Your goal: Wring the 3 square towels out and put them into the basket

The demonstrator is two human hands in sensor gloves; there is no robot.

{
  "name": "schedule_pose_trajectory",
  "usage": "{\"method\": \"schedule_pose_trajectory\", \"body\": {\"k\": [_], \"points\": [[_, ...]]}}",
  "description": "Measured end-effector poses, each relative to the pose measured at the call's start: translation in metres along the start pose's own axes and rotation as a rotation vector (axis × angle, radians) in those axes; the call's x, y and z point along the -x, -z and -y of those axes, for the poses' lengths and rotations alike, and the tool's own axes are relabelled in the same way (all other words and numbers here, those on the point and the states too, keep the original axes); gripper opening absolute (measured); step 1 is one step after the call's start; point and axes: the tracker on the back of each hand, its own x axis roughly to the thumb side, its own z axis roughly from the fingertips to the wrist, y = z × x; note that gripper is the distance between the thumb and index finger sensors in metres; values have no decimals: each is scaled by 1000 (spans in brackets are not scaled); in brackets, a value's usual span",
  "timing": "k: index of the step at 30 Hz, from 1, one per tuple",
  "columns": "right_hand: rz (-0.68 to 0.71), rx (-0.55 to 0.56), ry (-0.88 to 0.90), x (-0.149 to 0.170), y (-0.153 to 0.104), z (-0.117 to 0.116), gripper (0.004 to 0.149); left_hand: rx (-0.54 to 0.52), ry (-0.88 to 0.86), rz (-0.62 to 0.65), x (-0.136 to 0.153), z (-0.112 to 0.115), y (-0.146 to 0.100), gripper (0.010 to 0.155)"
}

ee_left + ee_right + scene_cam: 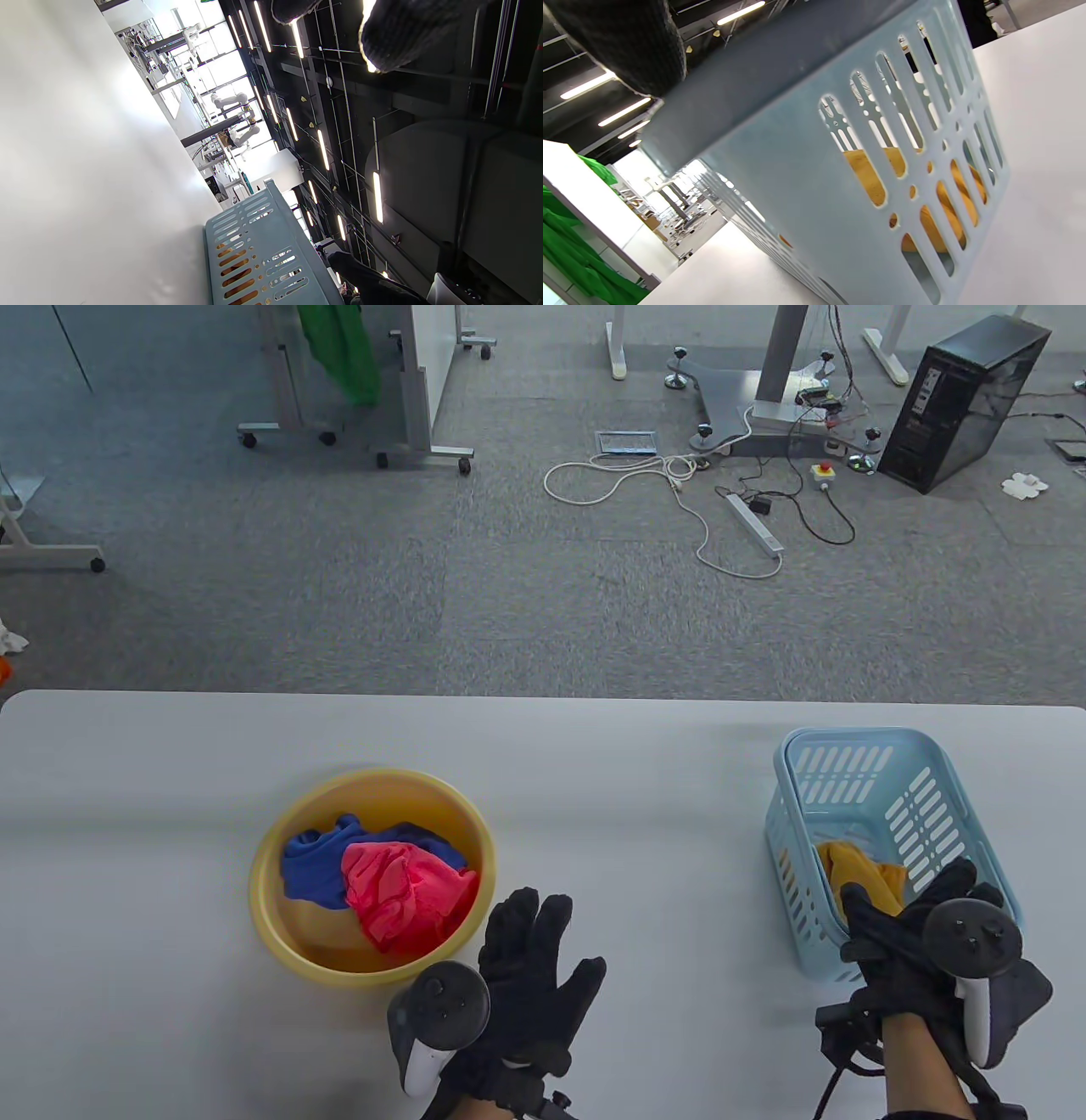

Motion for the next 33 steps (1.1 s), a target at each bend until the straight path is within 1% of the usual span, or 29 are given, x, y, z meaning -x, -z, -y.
{"method": "schedule_pose_trajectory", "body": {"k": [3, 4, 7, 9, 11, 12, 15, 17, 20, 23, 27, 31, 33], "points": [[72, -1, 37, -5, -9, 2, 108, 5, 9, -3, 1, 1, 0, 79], [98, 3, 30, -8, -13, 3, 106, 7, 11, -4, 1, 2, 0, 79], [189, 11, 16, -16, -24, 4, 105, 13, 26, -7, 1, 4, 0, 79], [226, -16, 56, -21, -32, 2, 105, 15, 42, -12, 1, 4, -1, 80], [273, -49, 128, -29, -42, -2, 105, 12, 53, -13, 1, 5, 0, 80], [300, -57, 126, -33, -47, -3, 104, 13, 58, -15, 1, 5, 0, 80], [436, -50, 76, -47, -67, -12, 102, 18, 62, -22, 2, 7, 0, 81], [484, -46, 96, -52, -76, -18, 101, 14, 72, -25, 2, 8, -1, 82], [528, -62, 133, -57, -91, -32, 101, 15, 83, -29, 3, 8, -1, 82], [544, -91, 161, -60, -102, -48, 101, 15, 95, -32, 3, 8, -1, 82], [548, -131, 171, -61, -109, -72, 99, 17, 108, -51, 5, 8, -1, 83], [534, -235, 155, -59, -113, -102, 97, 20, 132, -68, 7, 8, -2, 82], [542, -308, 89, -62, -113, -111, 96, 28, 143, -77, 9, 9, -1, 82]]}}
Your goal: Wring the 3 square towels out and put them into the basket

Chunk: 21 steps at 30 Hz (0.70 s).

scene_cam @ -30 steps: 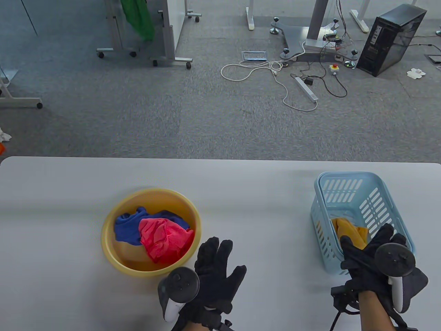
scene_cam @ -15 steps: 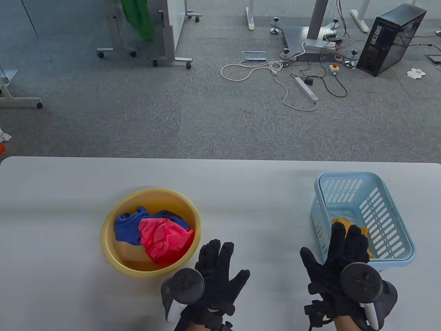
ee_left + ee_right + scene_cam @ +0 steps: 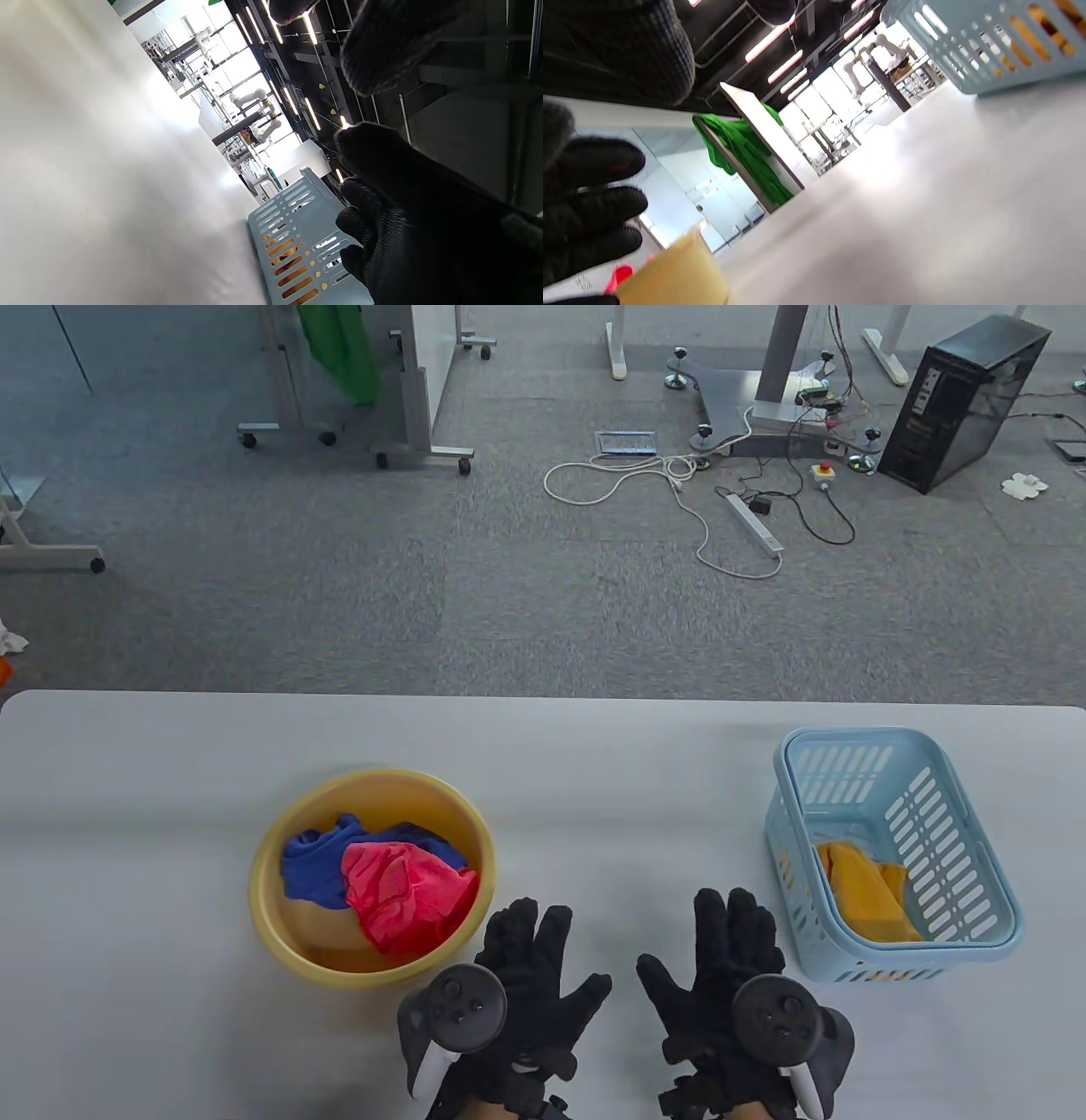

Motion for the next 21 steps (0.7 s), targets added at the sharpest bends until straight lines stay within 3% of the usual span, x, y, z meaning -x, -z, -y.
{"method": "schedule_pose_trajectory", "body": {"k": [3, 13, 17, 21], "points": [[1, -53, -36, -4, 0, 1, 96, -6, 11, -5, 2, -1, 2, 82], [21, -55, 8, -9, -6, 13, 94, -64, 111, 27, -7, -11, 3, 80], [39, -56, 53, -10, -11, 21, 93, -99, 240, 58, -10, -40, 10, 79], [31, -41, 60, -7, -11, 30, 93, -119, 367, 14, -11, -77, 16, 79]]}}
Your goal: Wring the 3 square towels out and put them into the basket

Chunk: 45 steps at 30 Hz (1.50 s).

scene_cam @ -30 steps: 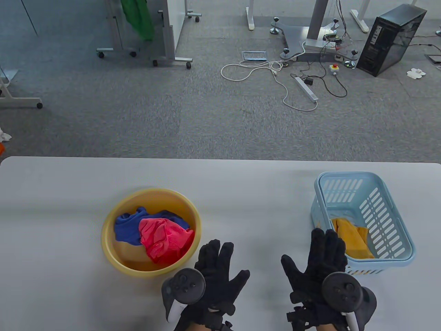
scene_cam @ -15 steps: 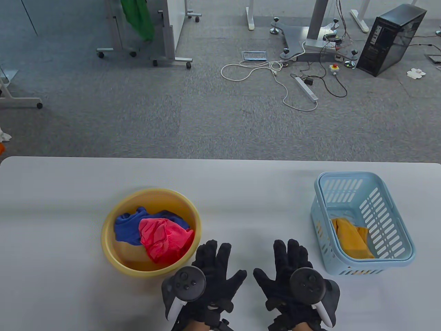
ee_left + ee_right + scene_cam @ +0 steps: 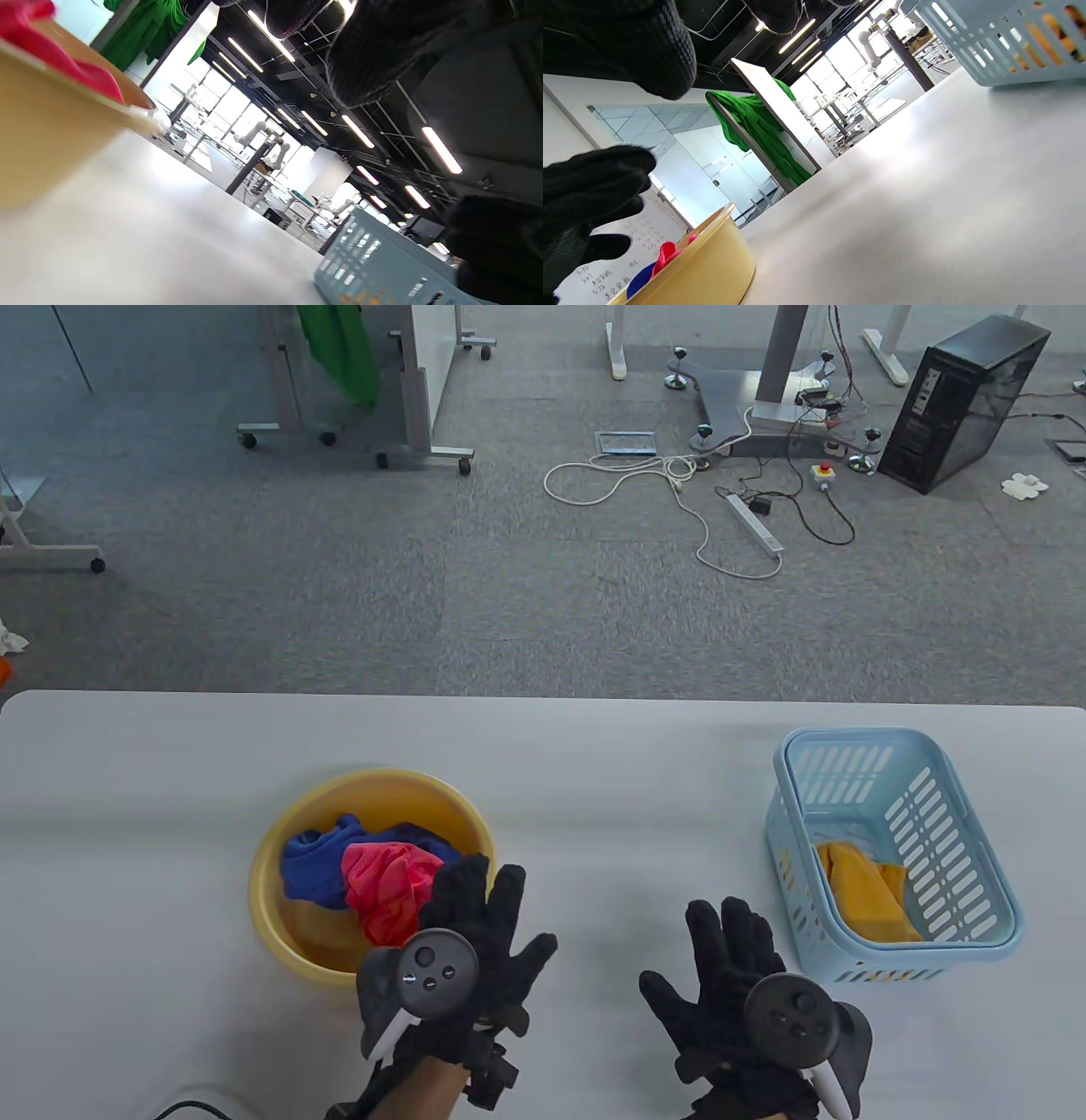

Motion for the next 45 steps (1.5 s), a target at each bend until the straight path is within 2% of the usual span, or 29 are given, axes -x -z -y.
{"method": "schedule_pose_trajectory", "body": {"k": [4, 8, 10, 15, 21, 28, 35, 37, 41, 45], "points": [[4, -12, 49, -1, -1, 1, 93, 15, 133, -82, 13, -29, 15, 80], [14, -10, 64, -2, -3, 4, 92, 33, 223, -158, 25, -47, 31, 79], [19, 0, 76, -2, -5, 8, 91, 69, 333, -229, 34, -59, 40, 79], [19, 7, 106, -1, -4, 13, 91, 91, 405, -330, 47, -74, 51, 80], [25, -13, 104, -2, -5, 12, 91, 102, 444, -464, 58, -67, 56, 82], [17, -43, 105, -1, -3, 5, 91, 222, 436, -588, 67, -44, 67, 80], [41, -26, 124, -1, -3, 6, 91, 290, 609, -694, 76, -30, 72, 84], [40, -27, 130, -1, -3, 7, 91, 284, 583, -701, 78, -29, 73, 77], [50, -33, 147, -1, -3, 6, 87, 261, 603, -688, 74, -32, 75, 52], [58, -35, 145, -2, -4, 5, 88, 260, 621, -679, 70, -42, 75, 44]]}}
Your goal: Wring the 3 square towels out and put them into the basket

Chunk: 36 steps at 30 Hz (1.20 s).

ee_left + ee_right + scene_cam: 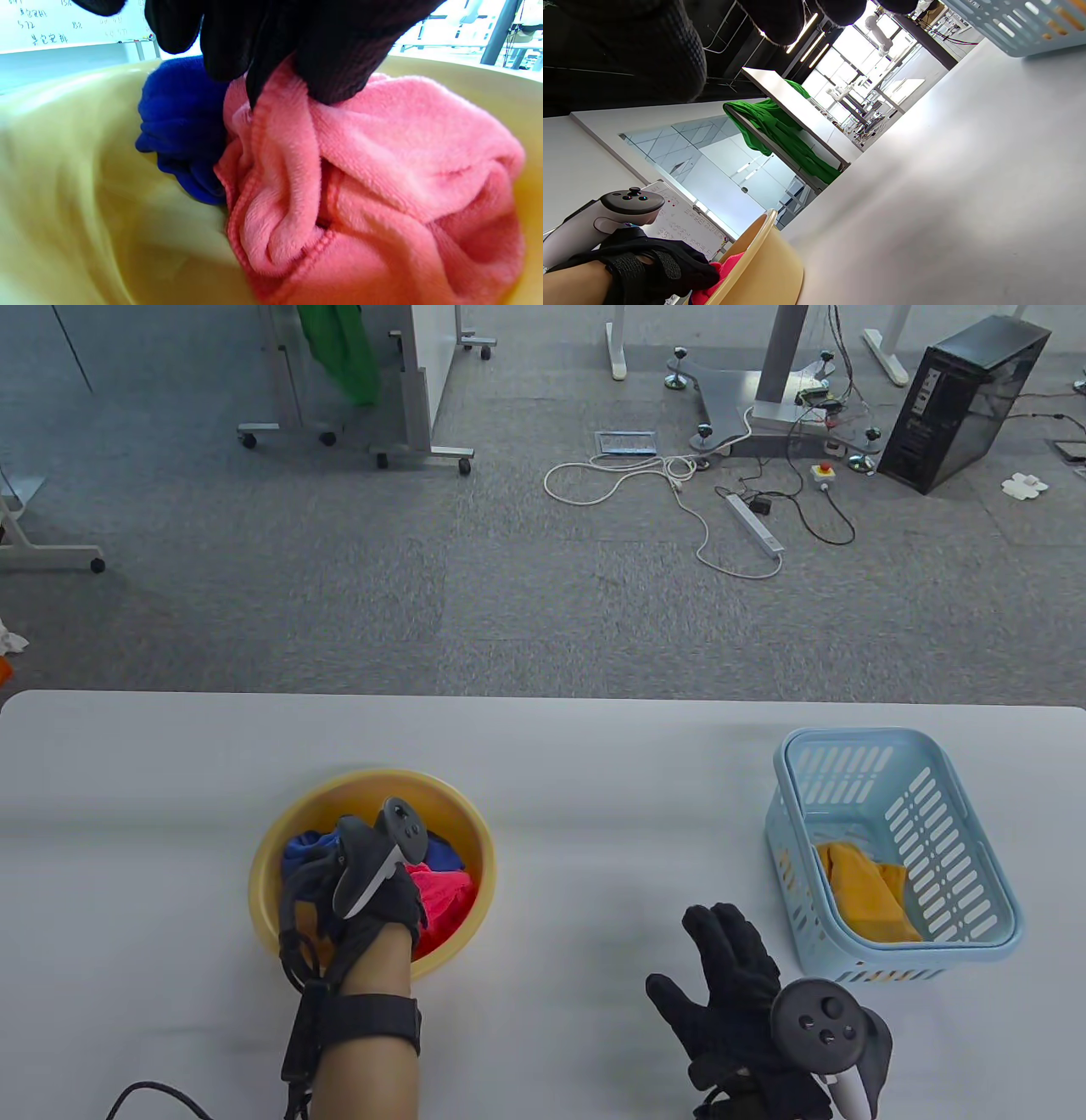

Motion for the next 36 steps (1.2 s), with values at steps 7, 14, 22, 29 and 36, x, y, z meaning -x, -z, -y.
{"method": "schedule_pose_trajectory", "body": {"k": [7, 14, 22, 29, 36], "points": [[9, -19, -3, -3, 0, -4, 88, -92, -45, -11, 22, -34, -13, 42], [13, -16, -6, -3, -1, -3, 87, -257, -260, 47, 43, -66, -32, 43], [23, 9, -3, -4, -2, -5, 85, -365, -728, 116, 55, -119, -56, 42], [16, 5, 1, -4, -2, -3, 86, -471, -1004, 187, 59, -160, -78, 42], [16, 4, 16, -3, -2, -2, 86, -497, -1301, 302, 52, -168, -87, 42]]}}
